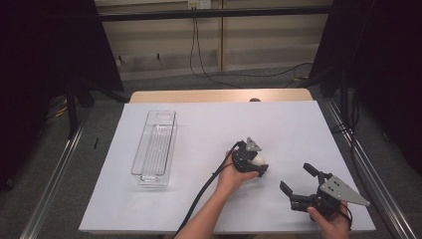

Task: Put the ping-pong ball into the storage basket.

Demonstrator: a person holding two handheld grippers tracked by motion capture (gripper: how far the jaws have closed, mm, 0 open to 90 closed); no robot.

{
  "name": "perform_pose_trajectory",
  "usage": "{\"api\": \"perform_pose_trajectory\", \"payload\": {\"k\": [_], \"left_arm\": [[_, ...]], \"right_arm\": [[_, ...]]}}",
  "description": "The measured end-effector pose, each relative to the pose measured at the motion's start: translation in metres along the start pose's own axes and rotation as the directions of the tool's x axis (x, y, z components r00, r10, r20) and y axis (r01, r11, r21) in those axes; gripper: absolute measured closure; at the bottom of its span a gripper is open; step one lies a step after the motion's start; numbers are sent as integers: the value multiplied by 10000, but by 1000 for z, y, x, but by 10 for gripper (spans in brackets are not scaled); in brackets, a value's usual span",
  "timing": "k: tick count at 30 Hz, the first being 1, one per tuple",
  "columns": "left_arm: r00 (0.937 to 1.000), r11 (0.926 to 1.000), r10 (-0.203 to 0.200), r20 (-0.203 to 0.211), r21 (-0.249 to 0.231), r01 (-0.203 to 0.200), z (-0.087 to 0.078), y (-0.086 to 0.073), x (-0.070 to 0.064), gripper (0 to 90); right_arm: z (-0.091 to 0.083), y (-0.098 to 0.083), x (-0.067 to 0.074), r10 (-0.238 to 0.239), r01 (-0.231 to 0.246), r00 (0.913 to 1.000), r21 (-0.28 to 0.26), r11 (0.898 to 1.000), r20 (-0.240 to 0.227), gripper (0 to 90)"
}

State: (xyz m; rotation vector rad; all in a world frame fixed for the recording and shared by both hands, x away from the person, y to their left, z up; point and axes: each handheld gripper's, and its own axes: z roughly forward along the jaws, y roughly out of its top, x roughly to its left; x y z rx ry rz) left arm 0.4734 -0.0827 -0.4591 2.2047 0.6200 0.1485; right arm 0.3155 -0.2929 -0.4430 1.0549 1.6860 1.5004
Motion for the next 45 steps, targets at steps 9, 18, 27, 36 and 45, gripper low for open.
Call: {"api": "perform_pose_trajectory", "payload": {"k": [9,18,27,36,45], "left_arm": [[9993,9998,-170,325,-110,174,-7,-1,5,511],[9983,9995,-296,501,106,291,-17,1,5,512],[9967,9987,-499,642,-64,504,-28,-1,8,512],[9959,9970,-754,497,-124,761,-39,-7,14,512],[9930,9945,-997,638,-263,1015,-51,-8,19,512]], "right_arm": [[0,0,0,-44,44,10000,21,10000,-22,10],[0,0,0,-17,17,10000,1,10000,-20,11],[0,0,0,-59,59,10000,26,10000,-4,11],[1,0,1,-60,60,10000,41,10000,-11,11],[1,-1,1,-48,48,10000,41,10000,-23,11]]}}
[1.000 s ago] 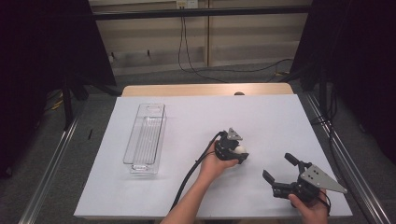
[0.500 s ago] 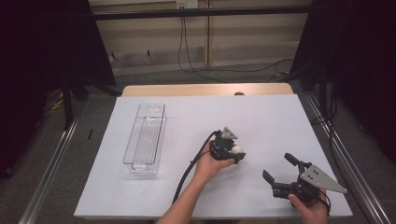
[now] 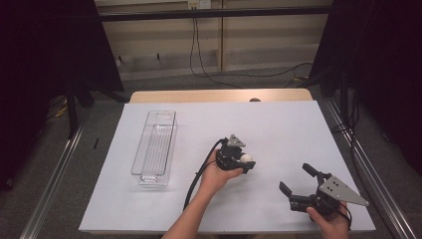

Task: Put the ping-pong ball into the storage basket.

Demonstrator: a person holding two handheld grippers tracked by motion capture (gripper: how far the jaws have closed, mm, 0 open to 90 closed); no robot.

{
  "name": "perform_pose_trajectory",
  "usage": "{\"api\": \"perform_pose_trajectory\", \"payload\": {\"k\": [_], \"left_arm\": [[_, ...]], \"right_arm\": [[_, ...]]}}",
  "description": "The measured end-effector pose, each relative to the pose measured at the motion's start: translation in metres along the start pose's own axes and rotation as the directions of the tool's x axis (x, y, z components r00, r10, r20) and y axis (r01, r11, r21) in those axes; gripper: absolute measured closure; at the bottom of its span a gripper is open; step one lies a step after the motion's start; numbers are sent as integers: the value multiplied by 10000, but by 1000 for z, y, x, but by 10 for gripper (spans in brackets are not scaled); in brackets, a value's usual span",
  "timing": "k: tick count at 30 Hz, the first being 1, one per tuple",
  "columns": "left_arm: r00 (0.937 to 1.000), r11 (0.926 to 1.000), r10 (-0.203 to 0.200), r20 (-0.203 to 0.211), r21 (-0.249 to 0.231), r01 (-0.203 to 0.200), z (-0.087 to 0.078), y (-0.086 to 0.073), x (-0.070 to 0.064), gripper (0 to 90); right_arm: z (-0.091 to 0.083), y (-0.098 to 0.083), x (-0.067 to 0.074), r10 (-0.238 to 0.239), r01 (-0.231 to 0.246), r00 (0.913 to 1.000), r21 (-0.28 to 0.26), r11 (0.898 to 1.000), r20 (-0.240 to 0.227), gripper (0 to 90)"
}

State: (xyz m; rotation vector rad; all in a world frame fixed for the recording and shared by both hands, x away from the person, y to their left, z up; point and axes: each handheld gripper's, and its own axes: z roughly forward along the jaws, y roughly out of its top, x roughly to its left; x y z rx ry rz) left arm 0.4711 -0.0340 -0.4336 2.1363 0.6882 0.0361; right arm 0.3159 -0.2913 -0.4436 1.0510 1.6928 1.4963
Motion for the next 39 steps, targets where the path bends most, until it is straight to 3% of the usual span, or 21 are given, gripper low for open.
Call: {"api": "perform_pose_trajectory", "payload": {"k": [6,39], "left_arm": [[9997,9999,128,-218,79,-127,-6,1,2,512],[9978,9989,-422,-516,-237,410,-32,-13,16,512]], "right_arm": [[0,0,0,-18,18,10000,50,10000,-49,11],[2,0,0,-18,18,10000,29,10000,-16,11]]}}
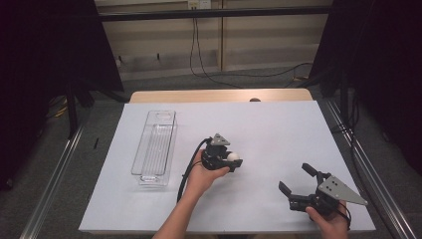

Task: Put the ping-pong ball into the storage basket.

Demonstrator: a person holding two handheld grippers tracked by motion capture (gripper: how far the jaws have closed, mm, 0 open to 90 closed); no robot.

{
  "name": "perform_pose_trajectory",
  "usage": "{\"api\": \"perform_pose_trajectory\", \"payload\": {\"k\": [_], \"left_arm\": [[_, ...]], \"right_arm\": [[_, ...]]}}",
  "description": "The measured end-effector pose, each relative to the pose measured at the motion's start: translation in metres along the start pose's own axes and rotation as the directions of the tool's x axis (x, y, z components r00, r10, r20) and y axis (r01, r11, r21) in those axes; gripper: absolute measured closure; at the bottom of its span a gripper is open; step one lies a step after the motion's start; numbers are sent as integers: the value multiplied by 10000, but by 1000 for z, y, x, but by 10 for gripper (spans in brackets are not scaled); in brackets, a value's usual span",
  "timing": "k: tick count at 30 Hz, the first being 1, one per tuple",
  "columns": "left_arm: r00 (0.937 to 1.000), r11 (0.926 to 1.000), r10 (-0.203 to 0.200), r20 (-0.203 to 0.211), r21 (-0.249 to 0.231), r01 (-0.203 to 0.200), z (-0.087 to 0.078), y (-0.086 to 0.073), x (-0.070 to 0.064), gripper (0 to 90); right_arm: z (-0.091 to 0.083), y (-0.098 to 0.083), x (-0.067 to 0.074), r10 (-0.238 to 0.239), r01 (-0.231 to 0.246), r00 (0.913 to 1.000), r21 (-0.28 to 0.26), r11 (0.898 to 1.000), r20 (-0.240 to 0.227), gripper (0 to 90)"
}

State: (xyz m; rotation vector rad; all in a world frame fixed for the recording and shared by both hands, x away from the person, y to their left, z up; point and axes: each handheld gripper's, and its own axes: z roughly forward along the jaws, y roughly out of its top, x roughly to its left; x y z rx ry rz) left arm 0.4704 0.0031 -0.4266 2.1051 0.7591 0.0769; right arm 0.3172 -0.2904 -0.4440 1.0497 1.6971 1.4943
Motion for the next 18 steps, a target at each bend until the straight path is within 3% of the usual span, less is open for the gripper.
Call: {"api": "perform_pose_trajectory", "payload": {"k": [18], "left_arm": [[9996,9999,-91,-255,-75,89,-9,-1,4,512]], "right_arm": [[0,0,0,21,-21,10000,-15,10000,14,11]]}}
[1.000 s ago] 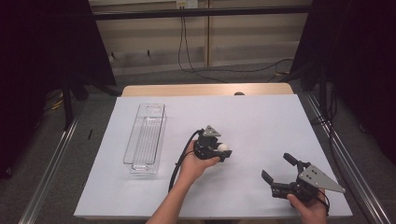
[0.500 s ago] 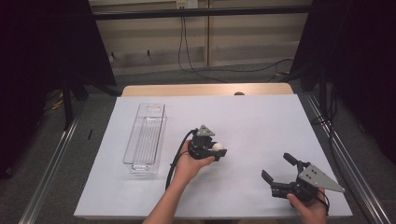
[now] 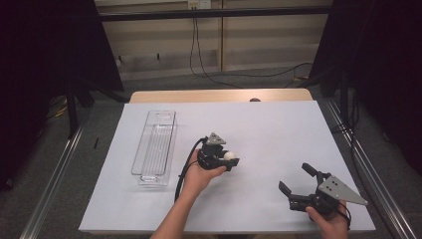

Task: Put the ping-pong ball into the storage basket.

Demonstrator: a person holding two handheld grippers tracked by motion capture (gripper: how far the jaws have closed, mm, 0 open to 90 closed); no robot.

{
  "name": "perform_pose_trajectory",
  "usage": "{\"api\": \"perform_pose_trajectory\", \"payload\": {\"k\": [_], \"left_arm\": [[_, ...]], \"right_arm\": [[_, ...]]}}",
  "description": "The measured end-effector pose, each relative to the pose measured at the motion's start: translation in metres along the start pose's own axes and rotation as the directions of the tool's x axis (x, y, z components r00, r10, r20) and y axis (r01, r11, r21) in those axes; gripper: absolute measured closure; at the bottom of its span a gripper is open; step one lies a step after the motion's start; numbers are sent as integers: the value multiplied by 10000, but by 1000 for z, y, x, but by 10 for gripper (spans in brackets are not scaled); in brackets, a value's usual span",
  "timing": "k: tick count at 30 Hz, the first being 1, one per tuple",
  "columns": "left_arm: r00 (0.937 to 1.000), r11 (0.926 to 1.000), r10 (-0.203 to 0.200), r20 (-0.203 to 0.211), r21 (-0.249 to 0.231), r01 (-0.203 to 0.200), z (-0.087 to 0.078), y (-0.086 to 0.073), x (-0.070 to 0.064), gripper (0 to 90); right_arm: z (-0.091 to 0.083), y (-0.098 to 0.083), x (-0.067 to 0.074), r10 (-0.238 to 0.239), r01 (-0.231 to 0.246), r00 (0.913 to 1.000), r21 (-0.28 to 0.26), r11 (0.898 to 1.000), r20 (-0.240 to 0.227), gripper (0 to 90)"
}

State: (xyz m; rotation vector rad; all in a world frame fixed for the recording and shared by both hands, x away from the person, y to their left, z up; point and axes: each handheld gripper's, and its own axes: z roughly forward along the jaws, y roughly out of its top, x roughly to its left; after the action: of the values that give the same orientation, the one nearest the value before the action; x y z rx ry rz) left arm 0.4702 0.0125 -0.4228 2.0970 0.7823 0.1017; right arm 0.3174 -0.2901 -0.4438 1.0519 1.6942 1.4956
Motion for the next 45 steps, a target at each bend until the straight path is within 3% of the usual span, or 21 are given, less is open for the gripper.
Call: {"api": "perform_pose_trajectory", "payload": {"k": [21,31,39,40,45], "left_arm": [[9998,10000,-72,-184,-23,72,-7,1,6,512],[9988,9993,-360,-317,-63,358,-12,1,8,512],[9988,9996,-282,-400,-45,280,-17,2,11,512],[9994,9998,-193,-270,-6,192,-18,2,12,512],[9984,9996,-292,-491,45,294,-20,3,13,512]], "right_arm": [[0,0,0,30,-29,10000,-10,10000,27,12],[1,0,0,-28,28,10000,44,10000,-21,12],[1,0,0,18,-18,10000,8,10000,12,11],[1,0,0,-25,26,10000,41,10000,-42,11],[1,0,0,-44,44,10000,2,10000,-51,12]]}}
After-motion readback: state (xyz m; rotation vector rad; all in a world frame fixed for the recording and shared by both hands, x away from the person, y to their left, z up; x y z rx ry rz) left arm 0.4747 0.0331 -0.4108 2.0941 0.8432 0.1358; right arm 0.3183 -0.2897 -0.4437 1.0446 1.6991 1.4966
